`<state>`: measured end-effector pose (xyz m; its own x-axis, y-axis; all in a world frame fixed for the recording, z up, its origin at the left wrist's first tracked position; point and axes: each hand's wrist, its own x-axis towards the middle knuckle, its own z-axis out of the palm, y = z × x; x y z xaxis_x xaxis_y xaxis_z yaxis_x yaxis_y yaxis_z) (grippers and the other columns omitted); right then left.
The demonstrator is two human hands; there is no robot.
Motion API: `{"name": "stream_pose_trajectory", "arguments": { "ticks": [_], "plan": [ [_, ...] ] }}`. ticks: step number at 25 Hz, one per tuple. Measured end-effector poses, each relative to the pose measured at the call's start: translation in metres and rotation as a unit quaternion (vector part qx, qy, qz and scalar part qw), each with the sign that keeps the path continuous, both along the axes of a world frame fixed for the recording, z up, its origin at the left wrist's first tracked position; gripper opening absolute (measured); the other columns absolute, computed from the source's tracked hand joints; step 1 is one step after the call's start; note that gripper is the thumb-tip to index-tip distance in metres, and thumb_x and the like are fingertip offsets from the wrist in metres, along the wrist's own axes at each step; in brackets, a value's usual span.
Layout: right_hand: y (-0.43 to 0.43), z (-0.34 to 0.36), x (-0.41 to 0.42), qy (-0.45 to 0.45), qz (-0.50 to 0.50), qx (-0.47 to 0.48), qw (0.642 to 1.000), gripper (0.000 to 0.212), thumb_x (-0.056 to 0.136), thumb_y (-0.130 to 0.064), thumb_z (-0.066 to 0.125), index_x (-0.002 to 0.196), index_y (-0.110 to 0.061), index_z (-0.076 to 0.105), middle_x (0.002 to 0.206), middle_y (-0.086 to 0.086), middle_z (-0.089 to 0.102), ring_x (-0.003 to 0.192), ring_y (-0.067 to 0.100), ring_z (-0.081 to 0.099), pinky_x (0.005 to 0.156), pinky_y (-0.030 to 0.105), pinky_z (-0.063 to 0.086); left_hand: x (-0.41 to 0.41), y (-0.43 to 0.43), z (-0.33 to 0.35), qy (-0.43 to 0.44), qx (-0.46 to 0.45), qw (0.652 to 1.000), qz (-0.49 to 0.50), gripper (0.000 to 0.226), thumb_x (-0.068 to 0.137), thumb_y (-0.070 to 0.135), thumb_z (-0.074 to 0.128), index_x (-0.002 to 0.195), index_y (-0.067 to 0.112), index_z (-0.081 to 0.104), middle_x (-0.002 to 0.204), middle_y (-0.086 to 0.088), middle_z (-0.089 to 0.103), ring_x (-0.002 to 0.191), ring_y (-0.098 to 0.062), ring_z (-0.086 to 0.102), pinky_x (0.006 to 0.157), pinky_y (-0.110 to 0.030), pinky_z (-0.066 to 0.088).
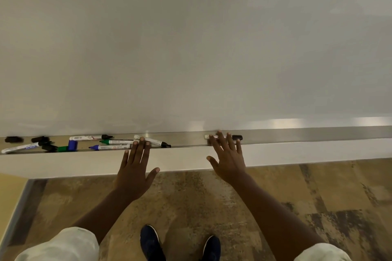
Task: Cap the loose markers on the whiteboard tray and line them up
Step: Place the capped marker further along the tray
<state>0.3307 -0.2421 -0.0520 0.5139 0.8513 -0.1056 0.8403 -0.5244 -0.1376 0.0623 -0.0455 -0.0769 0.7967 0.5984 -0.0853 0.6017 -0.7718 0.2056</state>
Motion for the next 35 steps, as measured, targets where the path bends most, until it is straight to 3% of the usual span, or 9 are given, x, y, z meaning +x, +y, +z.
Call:
{"name": "stream_pose_trajectory", "arguments": {
  "ticks": [5, 9, 19, 25, 28, 31, 35],
  "plan": [
    [-0.019, -0.001, 0.011, 0.017, -0.022, 0.004, 1.0, 0.066, 0.096, -0.051, 0.046, 0.152, -0.03, 0.019, 0.161, 0.007, 0.023, 0.149, 0.038, 0.01, 0.116, 0.06, 0.022, 0.0, -0.002, 0.0, -0.005, -0.004, 1.0, 0.006, 0.087, 0.093, 0.065, 0.026, 0.158, 0.014, 0.0, 0.167, -0.01, -0.005, 0.154, -0.028, -0.008, 0.123, -0.053, 0.011],
    [-0.038, -0.004, 0.024, 0.017, -0.036, 0.006, 0.999, 0.064, 0.096, -0.052, 0.045, 0.151, -0.029, 0.022, 0.162, 0.006, 0.019, 0.149, 0.036, 0.005, 0.117, 0.061, 0.018, 0.001, -0.001, -0.001, -0.009, -0.003, 1.0, 0.004, 0.087, 0.093, 0.065, 0.027, 0.158, 0.014, 0.001, 0.168, -0.01, -0.005, 0.154, -0.028, -0.008, 0.123, -0.053, 0.011],
    [-0.065, 0.005, 0.05, 0.02, -0.069, -0.021, 0.997, 0.067, 0.092, -0.056, 0.049, 0.148, -0.028, 0.026, 0.162, 0.006, 0.019, 0.149, 0.038, 0.006, 0.111, 0.069, 0.024, 0.001, -0.001, -0.006, -0.004, 0.005, 1.0, 0.003, 0.088, 0.092, 0.068, 0.022, 0.158, 0.015, -0.001, 0.167, -0.011, -0.005, 0.154, -0.027, -0.009, 0.122, -0.053, 0.01],
    [-0.044, 0.014, 0.024, 0.008, -0.065, 0.033, 0.997, 0.074, 0.094, -0.063, 0.035, 0.153, -0.023, 0.018, 0.164, 0.01, 0.009, 0.15, 0.033, 0.0, 0.119, 0.057, 0.012, 0.002, -0.003, 0.001, 0.015, 0.009, 1.0, 0.001, 0.086, 0.094, 0.066, 0.024, 0.158, 0.014, -0.002, 0.167, -0.01, -0.008, 0.154, -0.028, -0.01, 0.123, -0.053, 0.009],
    [0.005, 0.031, -0.017, 0.016, 0.006, 0.08, 0.997, 0.064, 0.095, -0.055, 0.045, 0.146, -0.017, 0.035, 0.155, 0.012, 0.034, 0.145, 0.031, 0.025, 0.115, 0.049, 0.028, -0.001, -0.001, 0.007, 0.015, 0.014, 1.0, -0.014, 0.085, 0.096, 0.064, 0.026, 0.158, 0.013, -0.001, 0.167, -0.012, -0.008, 0.154, -0.028, -0.009, 0.123, -0.054, 0.01],
    [0.067, 0.045, -0.062, 0.042, 0.078, 0.122, 0.989, 0.044, 0.095, -0.042, 0.051, 0.129, -0.015, 0.054, 0.128, 0.007, 0.061, 0.118, 0.027, 0.054, 0.097, 0.041, 0.046, -0.011, 0.003, 0.013, -0.002, 0.016, 1.0, -0.022, 0.084, 0.098, 0.062, 0.028, 0.158, 0.013, -0.004, 0.167, -0.012, -0.009, 0.153, -0.027, -0.011, 0.124, -0.052, 0.007],
    [0.134, 0.048, -0.101, 0.037, 0.115, 0.093, 0.988, 0.027, 0.09, -0.021, 0.059, 0.115, -0.012, 0.063, 0.105, 0.009, 0.068, 0.093, 0.029, 0.061, 0.077, 0.039, 0.05, -0.04, 0.014, 0.02, -0.015, 0.017, 1.0, 0.002, 0.082, 0.099, 0.065, 0.02, 0.158, 0.013, 0.001, 0.167, -0.011, -0.004, 0.154, -0.026, -0.008, 0.124, -0.048, 0.005]
  ]
}}
